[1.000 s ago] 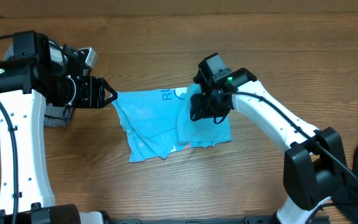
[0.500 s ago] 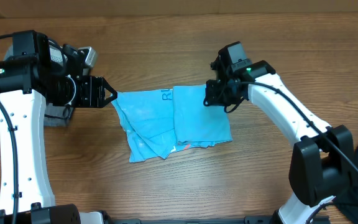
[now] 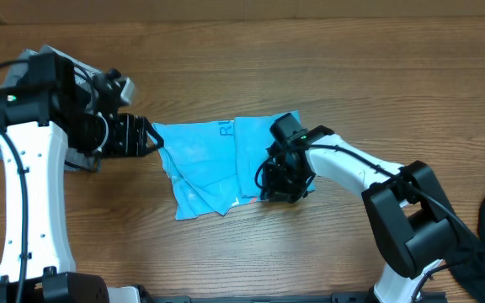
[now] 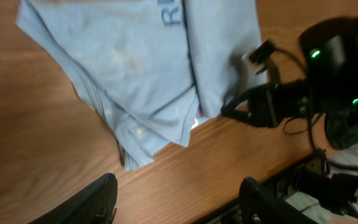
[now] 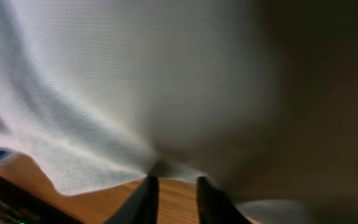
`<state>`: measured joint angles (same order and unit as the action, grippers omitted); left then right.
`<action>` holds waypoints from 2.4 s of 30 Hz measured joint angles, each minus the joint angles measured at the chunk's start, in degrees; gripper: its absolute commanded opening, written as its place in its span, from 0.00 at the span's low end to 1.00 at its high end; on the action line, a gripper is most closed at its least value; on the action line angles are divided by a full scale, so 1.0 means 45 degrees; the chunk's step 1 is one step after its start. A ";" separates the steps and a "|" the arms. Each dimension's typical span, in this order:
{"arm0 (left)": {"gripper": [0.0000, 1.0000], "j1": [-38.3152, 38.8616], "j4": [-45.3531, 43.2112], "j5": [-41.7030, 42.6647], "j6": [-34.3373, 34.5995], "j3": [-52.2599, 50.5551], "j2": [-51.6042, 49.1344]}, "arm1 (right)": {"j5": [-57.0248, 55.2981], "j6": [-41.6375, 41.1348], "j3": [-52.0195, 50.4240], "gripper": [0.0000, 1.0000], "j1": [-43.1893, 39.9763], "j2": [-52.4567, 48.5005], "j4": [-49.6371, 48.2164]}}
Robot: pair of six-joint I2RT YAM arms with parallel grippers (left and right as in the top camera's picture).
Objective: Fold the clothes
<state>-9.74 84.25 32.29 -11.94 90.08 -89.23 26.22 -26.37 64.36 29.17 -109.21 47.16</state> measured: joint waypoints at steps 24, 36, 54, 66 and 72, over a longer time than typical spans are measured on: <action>0.81 0.0000 -0.9768 -0.0112 0.4473 -0.9772 0.0019 | -0.0257 0.0894 0.0335 0.28 -0.1117 0.2307 -0.1243; 0.83 0.0199 -1.4027 0.1501 0.7053 -1.1438 -0.0559 | -0.0835 0.0267 0.0000 0.27 -0.1117 0.1826 -0.1477; 0.04 0.1326 -1.4707 0.2205 0.8524 -1.1434 -0.2103 | -0.1209 0.0253 -0.0010 0.21 -0.1122 0.1826 -0.0937; 0.04 -0.1617 -0.6319 -0.0049 0.4964 -0.6907 -0.1545 | -0.2059 0.0539 -0.0015 0.21 -0.1928 0.2603 -0.0136; 0.07 -0.0704 -0.4954 -0.0821 0.4537 -0.2909 -0.1273 | -0.2059 0.0554 -0.0015 0.21 -0.1923 0.2948 -0.0126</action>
<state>-12.91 61.95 28.60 8.47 76.99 -94.96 16.95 -23.88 64.29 20.51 -95.94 46.59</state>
